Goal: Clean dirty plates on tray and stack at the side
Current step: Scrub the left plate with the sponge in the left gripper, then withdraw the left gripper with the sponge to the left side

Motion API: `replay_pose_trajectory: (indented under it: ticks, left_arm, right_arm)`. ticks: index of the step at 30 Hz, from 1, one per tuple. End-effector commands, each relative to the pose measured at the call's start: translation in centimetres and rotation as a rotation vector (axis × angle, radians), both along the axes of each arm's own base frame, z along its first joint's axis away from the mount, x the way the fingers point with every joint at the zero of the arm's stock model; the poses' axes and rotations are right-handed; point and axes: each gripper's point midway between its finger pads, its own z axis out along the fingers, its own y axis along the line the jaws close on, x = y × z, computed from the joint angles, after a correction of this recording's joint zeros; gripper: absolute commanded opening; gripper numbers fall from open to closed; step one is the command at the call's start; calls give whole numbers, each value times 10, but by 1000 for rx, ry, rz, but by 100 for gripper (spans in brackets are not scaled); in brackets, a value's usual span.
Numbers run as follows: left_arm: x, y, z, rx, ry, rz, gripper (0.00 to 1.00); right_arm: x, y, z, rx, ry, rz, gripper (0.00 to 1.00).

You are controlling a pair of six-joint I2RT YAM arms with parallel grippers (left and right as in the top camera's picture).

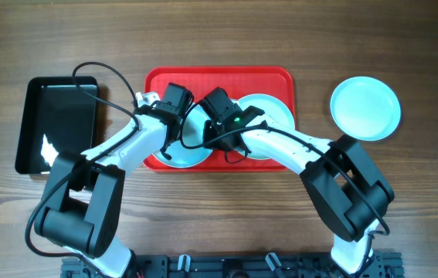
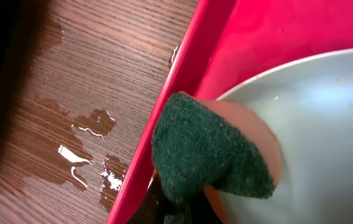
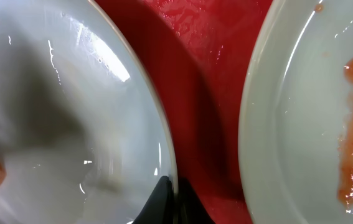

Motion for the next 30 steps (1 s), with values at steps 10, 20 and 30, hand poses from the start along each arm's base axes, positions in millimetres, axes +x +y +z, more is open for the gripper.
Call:
replay_pose_trajectory:
  ticks: [10,20,30]
  left_arm:
    - [16,10,53,-20,-176,43,4]
    - [9,12,100,-182,-264,61,4]
    - [-18,85,89,-339,-162,309,4]
  right_arm:
    - [0,-21,-15,-91,7,-15,4]
    - [1,-22,-15,-106,-7,14,4]
    - [2,-20,-7,-107,-32,78,4]
